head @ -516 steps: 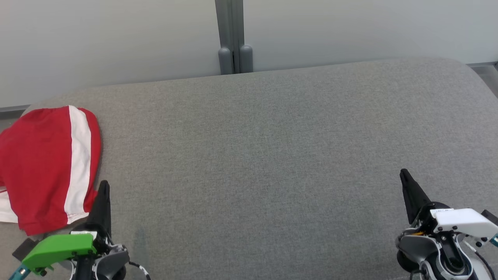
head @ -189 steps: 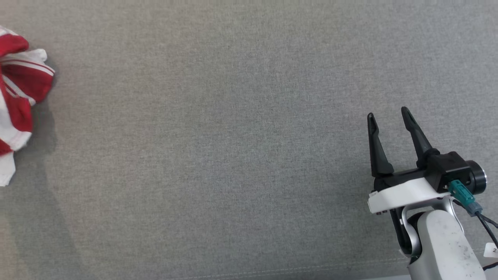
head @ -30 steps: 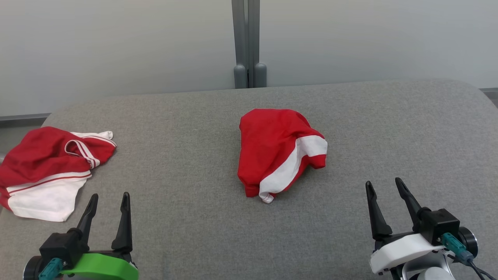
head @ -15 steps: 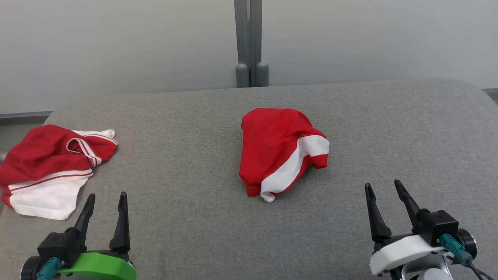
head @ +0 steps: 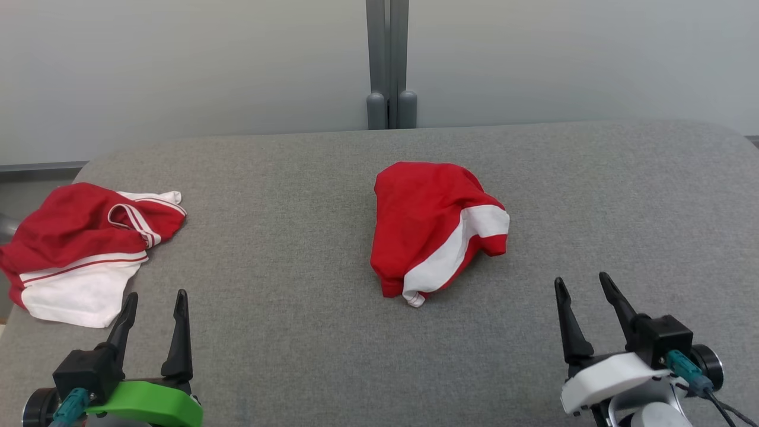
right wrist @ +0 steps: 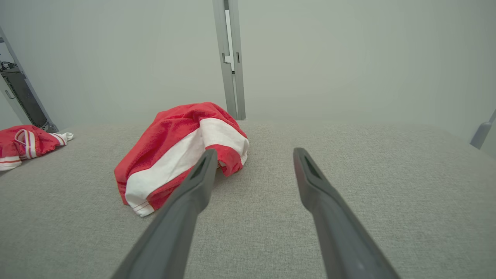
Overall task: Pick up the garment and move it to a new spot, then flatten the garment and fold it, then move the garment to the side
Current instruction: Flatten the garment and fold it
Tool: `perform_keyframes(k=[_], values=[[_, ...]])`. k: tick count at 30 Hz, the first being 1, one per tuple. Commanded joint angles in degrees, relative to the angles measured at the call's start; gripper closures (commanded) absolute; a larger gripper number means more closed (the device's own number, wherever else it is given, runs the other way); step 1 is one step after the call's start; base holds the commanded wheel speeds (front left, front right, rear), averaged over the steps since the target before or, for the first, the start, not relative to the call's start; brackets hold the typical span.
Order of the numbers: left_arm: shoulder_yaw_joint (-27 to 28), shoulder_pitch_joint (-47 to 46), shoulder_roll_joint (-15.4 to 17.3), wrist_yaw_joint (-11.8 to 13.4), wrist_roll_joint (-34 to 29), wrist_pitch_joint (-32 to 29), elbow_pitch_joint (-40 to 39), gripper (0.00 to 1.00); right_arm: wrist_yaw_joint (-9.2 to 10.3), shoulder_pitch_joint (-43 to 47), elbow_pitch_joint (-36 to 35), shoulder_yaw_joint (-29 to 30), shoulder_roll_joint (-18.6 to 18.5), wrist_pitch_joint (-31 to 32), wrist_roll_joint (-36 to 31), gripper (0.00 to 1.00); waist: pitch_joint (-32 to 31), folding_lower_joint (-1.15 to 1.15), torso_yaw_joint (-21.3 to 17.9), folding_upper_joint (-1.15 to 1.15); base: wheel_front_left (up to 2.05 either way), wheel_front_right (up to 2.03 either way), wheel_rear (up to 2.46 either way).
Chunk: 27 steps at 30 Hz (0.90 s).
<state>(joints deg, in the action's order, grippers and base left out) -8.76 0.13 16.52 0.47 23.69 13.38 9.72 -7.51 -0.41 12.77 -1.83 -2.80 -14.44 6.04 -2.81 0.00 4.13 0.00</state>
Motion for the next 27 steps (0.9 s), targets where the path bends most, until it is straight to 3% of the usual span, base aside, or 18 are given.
perform_keyframes(k=[1,11,27], values=[[0.04,-0.39,0.46,0.24,-0.47,-0.07,-0.23,0.00,0.05,-1.88,0.18,-0.29,-0.17,-0.07,-0.69,0.00,0.25,0.00,0.22,0.00,0.00,0.00,0.00],[-0.21,-1.79,0.92,0.40,0.05,-0.71,-1.42,0.00,0.05,-15.40,6.59,-2.31,-1.18,2.04,-4.33,0.00,2.77,0.00,2.20,0.00,0.00,0.00,0.00],[-0.98,-8.87,-0.35,-1.47,0.92,0.63,-0.35,0.00,0.06,-35.75,29.54,0.14,-6.11,0.56,-6.33,0.00,12.70,0.00,8.27,0.00,0.00,0.00,0.00]])
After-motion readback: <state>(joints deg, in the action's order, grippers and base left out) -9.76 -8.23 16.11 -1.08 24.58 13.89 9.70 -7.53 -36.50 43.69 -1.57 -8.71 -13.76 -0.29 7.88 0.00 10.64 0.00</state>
